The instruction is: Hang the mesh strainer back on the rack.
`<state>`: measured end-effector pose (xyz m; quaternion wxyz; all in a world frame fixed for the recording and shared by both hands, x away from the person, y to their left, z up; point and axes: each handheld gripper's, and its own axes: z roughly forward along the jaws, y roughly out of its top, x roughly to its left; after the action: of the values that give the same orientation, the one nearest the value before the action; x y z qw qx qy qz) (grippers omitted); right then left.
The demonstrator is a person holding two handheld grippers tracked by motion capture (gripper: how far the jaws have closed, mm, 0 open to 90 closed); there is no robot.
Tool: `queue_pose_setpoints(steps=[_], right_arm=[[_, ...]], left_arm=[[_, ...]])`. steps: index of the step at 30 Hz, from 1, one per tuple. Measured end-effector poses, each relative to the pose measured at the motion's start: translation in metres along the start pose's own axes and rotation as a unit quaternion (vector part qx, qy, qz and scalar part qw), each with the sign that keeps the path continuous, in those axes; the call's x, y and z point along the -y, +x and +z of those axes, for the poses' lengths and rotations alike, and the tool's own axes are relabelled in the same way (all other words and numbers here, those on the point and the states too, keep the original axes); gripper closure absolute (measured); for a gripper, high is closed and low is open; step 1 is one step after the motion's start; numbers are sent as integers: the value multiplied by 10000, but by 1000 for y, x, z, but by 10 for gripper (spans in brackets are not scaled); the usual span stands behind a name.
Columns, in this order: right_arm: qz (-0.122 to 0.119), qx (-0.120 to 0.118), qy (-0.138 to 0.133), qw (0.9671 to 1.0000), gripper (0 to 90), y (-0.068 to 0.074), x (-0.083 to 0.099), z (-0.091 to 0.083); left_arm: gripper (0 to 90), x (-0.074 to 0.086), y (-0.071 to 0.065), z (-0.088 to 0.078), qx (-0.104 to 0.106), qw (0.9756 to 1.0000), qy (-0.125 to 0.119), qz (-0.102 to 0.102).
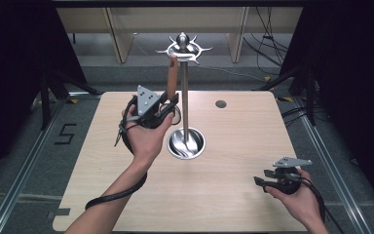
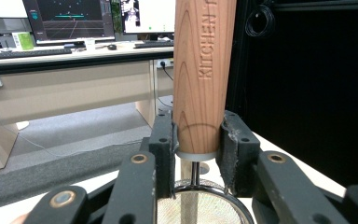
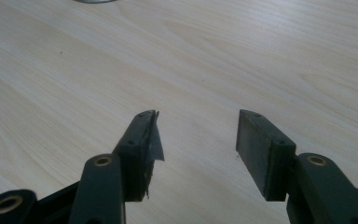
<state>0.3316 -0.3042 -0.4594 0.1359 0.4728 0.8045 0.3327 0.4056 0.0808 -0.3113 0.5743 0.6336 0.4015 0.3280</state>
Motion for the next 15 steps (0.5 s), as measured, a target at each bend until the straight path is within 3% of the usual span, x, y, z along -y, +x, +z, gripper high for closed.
queue_pose_setpoints(steps=[2,3,6,8,13,15], right_arm=[[0,6,2,10000,486,0,0,0],[130,-4,60,9999,486,2,-1,-1],[59,-20,40,10000,486,2,-1,-1],[136,-33,81,9999,486,3,-1,-1],[122,-38,81,9999,486,3,-1,-1],[-7,19,9,10000,486,2,0,0]], left_arm=[[684,1,0,2,46,10000,41,-29],[683,3,1,4,43,10000,83,3],[684,4,1,5,58,9999,105,-11],[683,5,1,6,52,9999,111,-14],[682,5,3,8,78,9998,162,15],[680,5,3,8,108,9998,177,-10]])
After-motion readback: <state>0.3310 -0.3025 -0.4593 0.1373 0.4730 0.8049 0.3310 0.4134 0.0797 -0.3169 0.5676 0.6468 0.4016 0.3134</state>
